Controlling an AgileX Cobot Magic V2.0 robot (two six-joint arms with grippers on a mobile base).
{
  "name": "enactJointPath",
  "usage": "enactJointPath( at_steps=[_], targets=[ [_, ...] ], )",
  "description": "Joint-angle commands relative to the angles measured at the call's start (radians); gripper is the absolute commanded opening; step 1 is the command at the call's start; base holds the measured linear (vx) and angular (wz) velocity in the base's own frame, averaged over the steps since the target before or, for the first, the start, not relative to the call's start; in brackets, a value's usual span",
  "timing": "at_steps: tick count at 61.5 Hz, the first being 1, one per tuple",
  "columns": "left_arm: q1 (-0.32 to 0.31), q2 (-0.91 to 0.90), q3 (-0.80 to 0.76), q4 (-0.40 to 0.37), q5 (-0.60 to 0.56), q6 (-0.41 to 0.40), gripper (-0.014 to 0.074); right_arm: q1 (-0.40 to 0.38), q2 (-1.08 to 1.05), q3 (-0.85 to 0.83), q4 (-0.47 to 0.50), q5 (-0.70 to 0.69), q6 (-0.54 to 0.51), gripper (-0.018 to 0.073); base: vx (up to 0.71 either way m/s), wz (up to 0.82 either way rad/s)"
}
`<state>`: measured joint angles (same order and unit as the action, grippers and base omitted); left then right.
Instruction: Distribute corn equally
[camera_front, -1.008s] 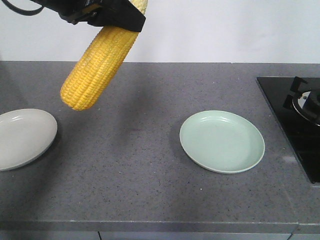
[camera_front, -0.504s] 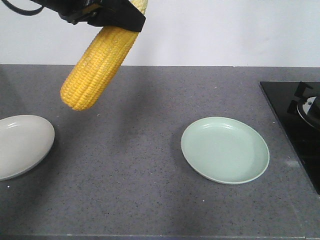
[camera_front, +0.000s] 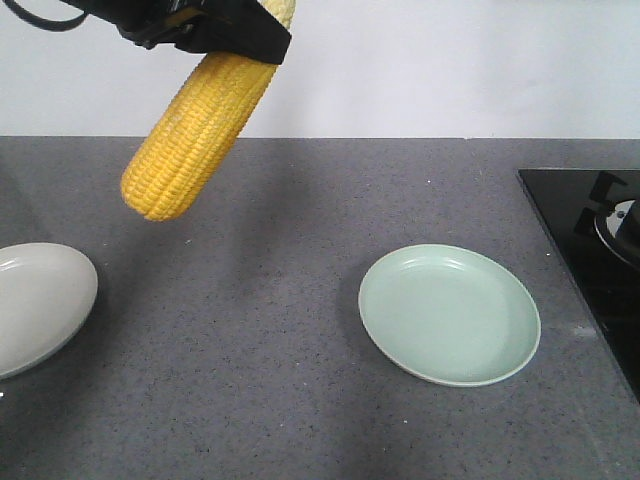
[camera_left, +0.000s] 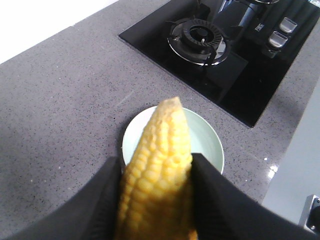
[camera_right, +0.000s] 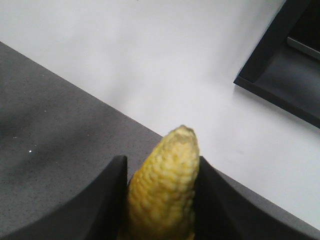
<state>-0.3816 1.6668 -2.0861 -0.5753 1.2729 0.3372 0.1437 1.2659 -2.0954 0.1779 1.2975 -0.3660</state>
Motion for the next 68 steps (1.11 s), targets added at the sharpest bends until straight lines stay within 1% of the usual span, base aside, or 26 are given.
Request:
enactJointPath(
  at_steps=[1,68],
  targets=[
    [-0.002,-0.041,-0.026,-0.042,-0.022,-0.007,-0.0006,-0.006,-0.012,-0.016,0.004,-0.008,-0.004,-0.0004,0.05,-0.03],
    [-0.002,-0.041,-0.026,-0.042,-0.022,-0.007,-0.0006,-0.006,-0.012,-0.016,0.004,-0.009,-0.005,-0.0004,0.04,-0.02]
  ],
)
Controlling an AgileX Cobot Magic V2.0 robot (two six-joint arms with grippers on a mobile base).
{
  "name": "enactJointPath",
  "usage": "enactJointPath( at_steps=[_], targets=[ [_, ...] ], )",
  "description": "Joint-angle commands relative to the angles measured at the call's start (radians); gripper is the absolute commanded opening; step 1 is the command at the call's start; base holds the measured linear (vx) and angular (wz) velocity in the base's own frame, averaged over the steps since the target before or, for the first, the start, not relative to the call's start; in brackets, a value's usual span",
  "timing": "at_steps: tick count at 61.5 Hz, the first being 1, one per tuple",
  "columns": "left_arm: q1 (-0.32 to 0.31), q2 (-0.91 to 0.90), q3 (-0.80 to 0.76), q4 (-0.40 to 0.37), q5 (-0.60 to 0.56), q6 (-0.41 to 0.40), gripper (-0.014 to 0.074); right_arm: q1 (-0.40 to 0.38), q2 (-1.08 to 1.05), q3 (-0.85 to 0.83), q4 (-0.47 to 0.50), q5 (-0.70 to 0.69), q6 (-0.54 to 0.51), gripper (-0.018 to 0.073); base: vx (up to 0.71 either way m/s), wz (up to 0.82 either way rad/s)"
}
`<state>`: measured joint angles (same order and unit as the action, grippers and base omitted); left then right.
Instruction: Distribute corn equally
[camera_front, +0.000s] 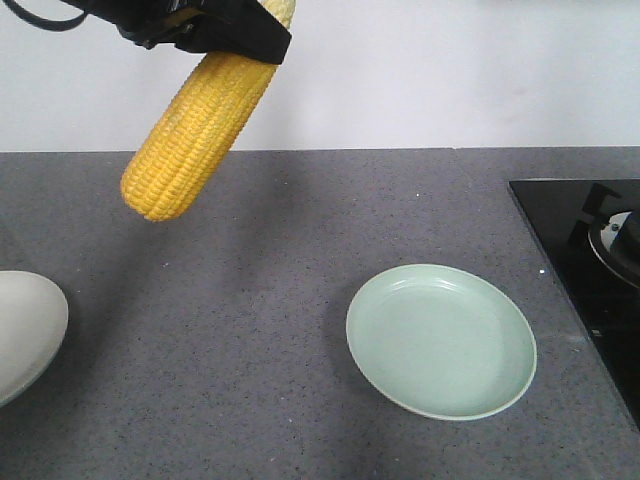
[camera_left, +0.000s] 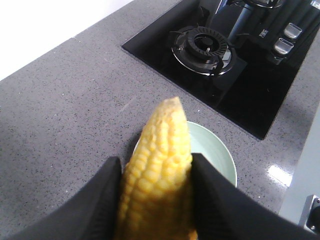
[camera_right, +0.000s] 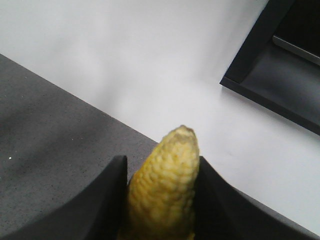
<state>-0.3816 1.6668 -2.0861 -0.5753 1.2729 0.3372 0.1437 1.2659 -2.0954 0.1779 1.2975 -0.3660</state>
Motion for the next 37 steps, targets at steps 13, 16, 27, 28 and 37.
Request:
enactJointPath(
  at_steps=[13,16,27,28,37],
  targets=[
    [-0.002,-0.041,-0.026,-0.042,-0.022,-0.007,-0.0006,-0.006,-0.012,-0.016,0.004,-0.009,-0.005,-0.0004,0.0,0.0],
    [-0.002,-0.041,-0.026,-0.042,-0.022,-0.007,-0.0006,-0.006,-0.012,-0.016,0.004,-0.009,-0.005,-0.0004,0.0,0.0],
    [-0.002,-0.041,-0.026,-0.042,-0.022,-0.007,-0.0006,-0.006,-0.012,-0.016,0.004,-0.009,-0.005,-0.0004,0.0,0.0],
    [-0.002,-0.041,-0.026,-0.042,-0.022,-0.007,-0.0006,-0.006,-0.012,-0.016,0.004,-0.009,-0.006,-0.0004,0.0,0.0],
    [-0.002,-0.041,-0.026,-0.042,-0.022,-0.007,-0.0006,-0.006,-0.012,-0.016,0.004,-0.009,-0.006,-0.0004,0.0,0.0]
  ],
)
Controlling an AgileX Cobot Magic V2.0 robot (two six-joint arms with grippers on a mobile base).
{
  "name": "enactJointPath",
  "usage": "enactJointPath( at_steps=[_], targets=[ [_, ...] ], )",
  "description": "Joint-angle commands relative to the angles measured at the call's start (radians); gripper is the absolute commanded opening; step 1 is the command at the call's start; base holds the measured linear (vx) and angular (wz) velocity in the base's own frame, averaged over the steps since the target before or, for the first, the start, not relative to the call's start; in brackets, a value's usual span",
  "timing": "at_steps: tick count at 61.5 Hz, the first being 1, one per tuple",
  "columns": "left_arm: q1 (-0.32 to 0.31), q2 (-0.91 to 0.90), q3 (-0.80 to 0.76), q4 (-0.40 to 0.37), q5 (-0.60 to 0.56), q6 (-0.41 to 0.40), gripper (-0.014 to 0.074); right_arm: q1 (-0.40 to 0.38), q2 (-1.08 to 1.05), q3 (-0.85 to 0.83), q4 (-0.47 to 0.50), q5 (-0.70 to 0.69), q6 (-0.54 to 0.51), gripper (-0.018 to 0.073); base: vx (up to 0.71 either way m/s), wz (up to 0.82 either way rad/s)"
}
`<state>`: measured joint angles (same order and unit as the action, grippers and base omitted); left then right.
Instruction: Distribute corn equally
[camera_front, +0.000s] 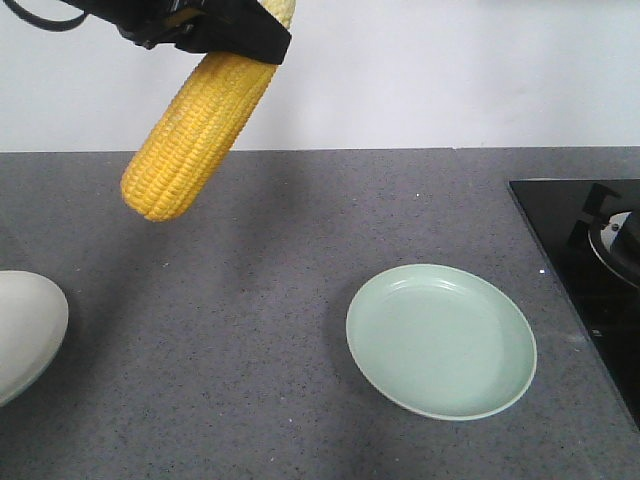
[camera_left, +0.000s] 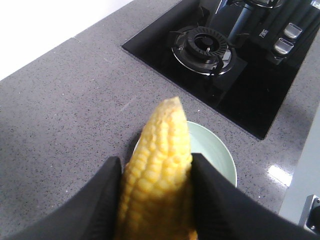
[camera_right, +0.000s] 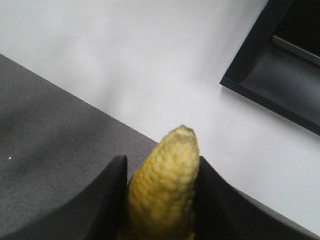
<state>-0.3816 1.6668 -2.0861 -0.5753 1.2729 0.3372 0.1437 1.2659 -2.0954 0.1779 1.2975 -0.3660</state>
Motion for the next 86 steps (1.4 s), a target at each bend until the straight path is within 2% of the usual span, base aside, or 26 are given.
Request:
enactJointPath(
  at_steps=[1,86],
  targets=[
    [-0.002,-0.041,-0.026,-0.042,-0.022,-0.007,-0.0006,-0.006,-0.012,-0.016,0.004,-0.009,-0.006,-0.0004,0.0,0.0],
    [-0.002,-0.041,-0.026,-0.042,-0.022,-0.007,-0.0006,-0.006,-0.012,-0.016,0.004,-0.009,-0.006,-0.0004,0.0,0.0]
  ],
)
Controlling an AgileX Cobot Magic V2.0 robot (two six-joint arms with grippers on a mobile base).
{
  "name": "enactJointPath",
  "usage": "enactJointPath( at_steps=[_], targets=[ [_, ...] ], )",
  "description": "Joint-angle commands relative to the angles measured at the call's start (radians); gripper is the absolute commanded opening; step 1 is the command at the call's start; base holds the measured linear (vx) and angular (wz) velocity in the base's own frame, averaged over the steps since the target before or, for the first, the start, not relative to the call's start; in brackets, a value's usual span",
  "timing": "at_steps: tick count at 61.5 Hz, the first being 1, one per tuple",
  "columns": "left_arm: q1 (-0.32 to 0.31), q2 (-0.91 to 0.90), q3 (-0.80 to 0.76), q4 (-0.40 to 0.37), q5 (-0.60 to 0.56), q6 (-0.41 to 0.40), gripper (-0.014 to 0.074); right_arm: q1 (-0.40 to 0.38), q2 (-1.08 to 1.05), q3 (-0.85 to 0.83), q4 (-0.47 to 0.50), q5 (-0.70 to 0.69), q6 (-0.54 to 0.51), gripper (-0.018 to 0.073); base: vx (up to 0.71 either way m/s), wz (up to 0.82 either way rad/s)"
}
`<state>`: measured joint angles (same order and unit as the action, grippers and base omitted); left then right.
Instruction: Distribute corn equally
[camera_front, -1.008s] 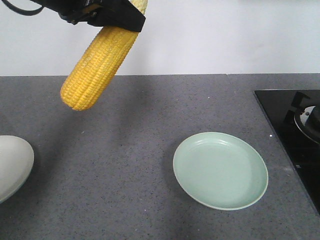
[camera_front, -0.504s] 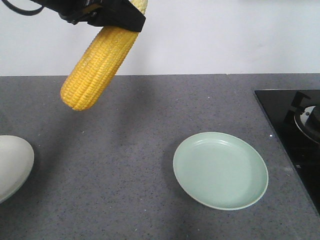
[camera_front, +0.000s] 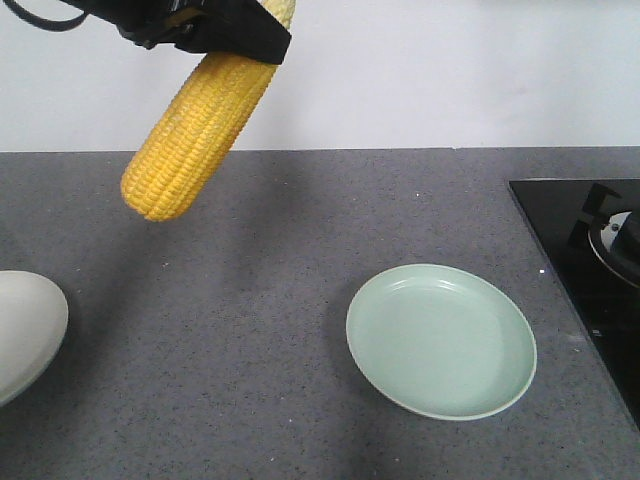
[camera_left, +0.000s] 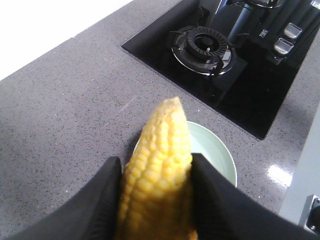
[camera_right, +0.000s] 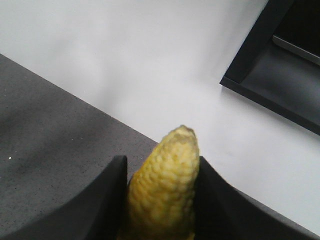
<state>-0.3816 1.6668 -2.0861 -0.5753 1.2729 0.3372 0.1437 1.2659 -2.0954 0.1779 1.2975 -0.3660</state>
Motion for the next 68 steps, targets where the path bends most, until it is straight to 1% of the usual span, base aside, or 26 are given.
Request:
enactJointPath(
  at_steps=[1,35,40,48,57,61,64,68],
  targets=[
    [-0.002,-0.041,-0.026,-0.042,-0.022,-0.007,-0.0006,-0.006,-0.012,-0.016,0.004,-0.009,-0.006,-0.0004,0.0,0.0],
    [-0.002,-0.041,-0.026,-0.043,-0.022,-0.007,-0.0007,-0.006,-0.012,-0.016,0.008,-0.01,-0.006,-0.0004,0.0,0.0],
    [-0.002,-0.041,-0.026,-0.043,-0.022,-0.007,-0.0007,-0.006,-0.012,-0.016,0.027,-0.009,-0.002,-0.0004,0.0,0.0],
    [-0.002,-0.041,-0.026,-0.043,-0.022,-0.007,-0.0007,-0.006,0.001,-0.016,0.128,-0.009,-0.002,-0.0004,0.0,0.0],
    [-0.002,-0.041,-0.026,-0.043,-0.022,-0.007,-0.0007,-0.006,0.062,-0.016,0.342,-0.009,0.012,-0.0004,0.0,0.0],
    [-0.002,-0.041,-0.026,-0.043,-0.022,-0.007,-0.0007,-0.004,0.105,-0.016,0.409,-0.008,0.013,-0.0004,0.0,0.0],
    [-0.002,-0.041,-0.026,-0.043,-0.022,-0.007,-0.0007,-0.004,0.141,-0.016,0.438,-0.008,0.013,-0.0004,0.0,0.0],
    [-0.002,-0.041,-0.026,-0.043,-0.022,-0.007,-0.0007,-0.004,0.184,-0.016,0.446,-0.008,0.016,-0.0004,0.0,0.0]
  ],
)
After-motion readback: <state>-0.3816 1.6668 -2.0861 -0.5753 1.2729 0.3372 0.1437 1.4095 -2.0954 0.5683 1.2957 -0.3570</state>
